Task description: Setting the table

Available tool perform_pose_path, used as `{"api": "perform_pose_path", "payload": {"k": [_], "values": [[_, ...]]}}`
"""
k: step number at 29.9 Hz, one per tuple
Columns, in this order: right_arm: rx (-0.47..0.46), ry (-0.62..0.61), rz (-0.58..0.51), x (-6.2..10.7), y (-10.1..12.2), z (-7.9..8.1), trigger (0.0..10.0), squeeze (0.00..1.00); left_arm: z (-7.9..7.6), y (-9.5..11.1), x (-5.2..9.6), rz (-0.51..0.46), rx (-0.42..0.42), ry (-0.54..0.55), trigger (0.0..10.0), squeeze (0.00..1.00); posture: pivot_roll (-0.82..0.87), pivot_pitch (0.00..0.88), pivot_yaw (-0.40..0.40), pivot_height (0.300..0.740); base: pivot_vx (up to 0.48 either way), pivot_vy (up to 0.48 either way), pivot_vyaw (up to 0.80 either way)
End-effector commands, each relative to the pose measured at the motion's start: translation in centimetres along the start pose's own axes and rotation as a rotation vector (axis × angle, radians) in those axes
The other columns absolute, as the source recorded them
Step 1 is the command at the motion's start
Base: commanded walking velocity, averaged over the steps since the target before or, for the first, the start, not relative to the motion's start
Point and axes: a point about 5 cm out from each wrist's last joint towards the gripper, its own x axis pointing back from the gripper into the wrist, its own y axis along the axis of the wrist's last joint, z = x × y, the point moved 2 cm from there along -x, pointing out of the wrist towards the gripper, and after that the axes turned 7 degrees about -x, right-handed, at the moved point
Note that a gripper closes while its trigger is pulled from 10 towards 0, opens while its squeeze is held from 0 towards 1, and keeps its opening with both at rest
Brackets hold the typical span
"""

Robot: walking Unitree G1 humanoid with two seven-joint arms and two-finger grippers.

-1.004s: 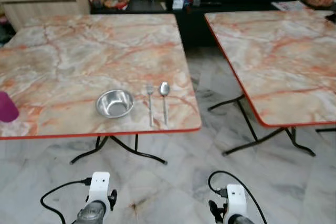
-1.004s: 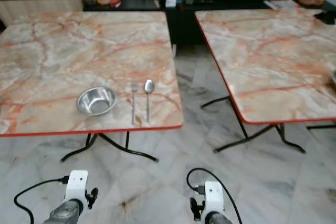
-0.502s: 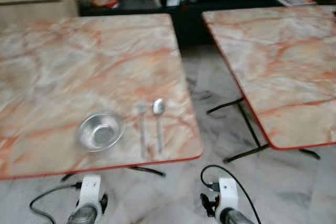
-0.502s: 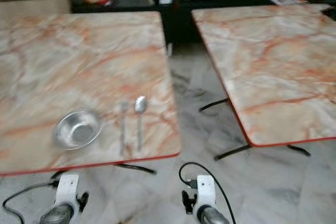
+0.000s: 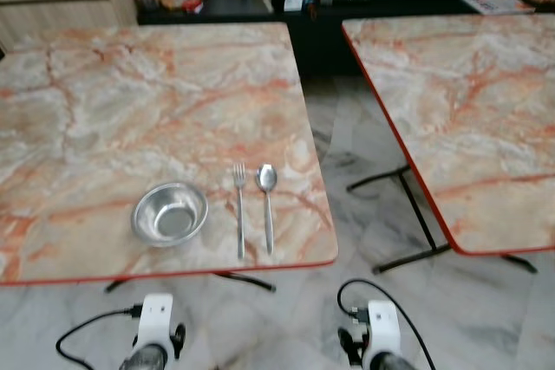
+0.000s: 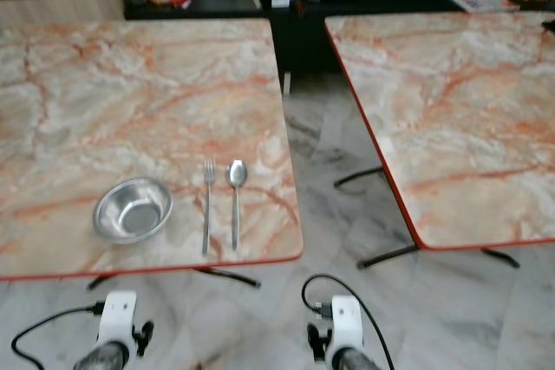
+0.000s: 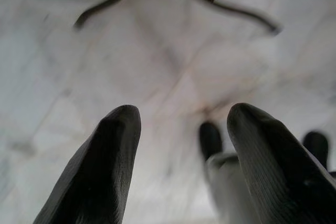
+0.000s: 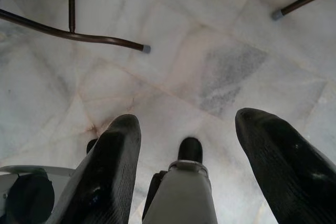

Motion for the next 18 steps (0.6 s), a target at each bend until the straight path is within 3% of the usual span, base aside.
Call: {"api": "perform_pose_path", "payload": {"k": [1, 2, 5, 9, 10, 11, 12, 13, 15, 18], "values": [[-0.006, -0.01, 0.022, 0.1, -0.6, -0.2, 10.0, 0.0, 1.3, -1.4, 0.3, 0.048, 0.035, 0.058, 10.0, 0.0, 0.06, 0.149, -0.025, 0.74, 0.0, 0.0, 0.0], [-0.006, -0.011, 0.023, 0.1, -0.6, -0.2, 10.0, 0.0, 2.6, -2.5, 0.7, 0.073, 0.069, 0.118, 10.0, 0.0, 0.07, 0.148, -0.023, 0.74, 0.0, 0.0, 0.0], [-0.006, -0.013, 0.024, 0.1, -0.6, -0.2, 10.0, 0.0, 3.6, -3.2, 1.0, 0.09, 0.108, 0.168, 10.0, 0.0, 0.07, 0.149, -0.024, 0.74, 0.0, 0.0, 0.0], [-0.006, -0.01, 0.025, 0.1, -0.6, -0.1, 10.0, 0.0, 7.5, -5.0, 2.2, 0.122, 0.19, 0.359, 10.0, 0.0, 0.09, 0.15, -0.023, 0.74, 0.0, 0.0, 0.0], [-0.006, -0.01, 0.025, 0.1, -0.6, -0.1, 10.0, 0.0, 7.5, -5.0, 2.2, 0.122, 0.19, 0.359, 10.0, 0.0, 0.09, 0.15, -0.023, 0.74, 0.0, 0.0, 0.0], [-0.006, -0.009, 0.025, 0.1, -0.6, 0.0, 10.0, 0.0, 8.9, -5.3, 2.7, 0.125, 0.214, 0.435, 10.0, 0.0, 0.09, 0.149, -0.023, 0.74, 0.0, 0.0, 0.0], [-0.008, -0.006, 0.022, 0.0, -0.4, 0.1, 10.0, 0.0, 12.0, -5.7, 3.8, 0.126, 0.256, 0.596, 10.0, 0.0, 0.1, 0.146, -0.021, 0.74, 0.0, 0.0, 0.0], [-0.008, -0.006, 0.022, 0.0, -0.4, 0.1, 10.0, 0.0, 12.0, -5.7, 3.8, 0.126, 0.256, 0.596, 10.0, 0.0, 0.1, 0.146, -0.021, 0.74, 0.0, 0.0, 0.0], [-0.007, -0.002, 0.02, -0.1, -0.3, 0.3, 10.0, 0.0, 14.8, -5.9, 5.0, 0.132, 0.282, 0.755, 10.0, 0.0, 0.11, 0.144, -0.022, 0.74, 0.0, 0.0, 0.0], [-0.006, 0.0, 0.02, -0.1, -0.3, 0.4, 10.0, 0.0, 16.0, -5.9, 5.6, 0.136, 0.287, 0.823, 10.0, 0.0, 0.12, 0.143, -0.022, 0.74, 0.0, 0.0, 0.0]]}}
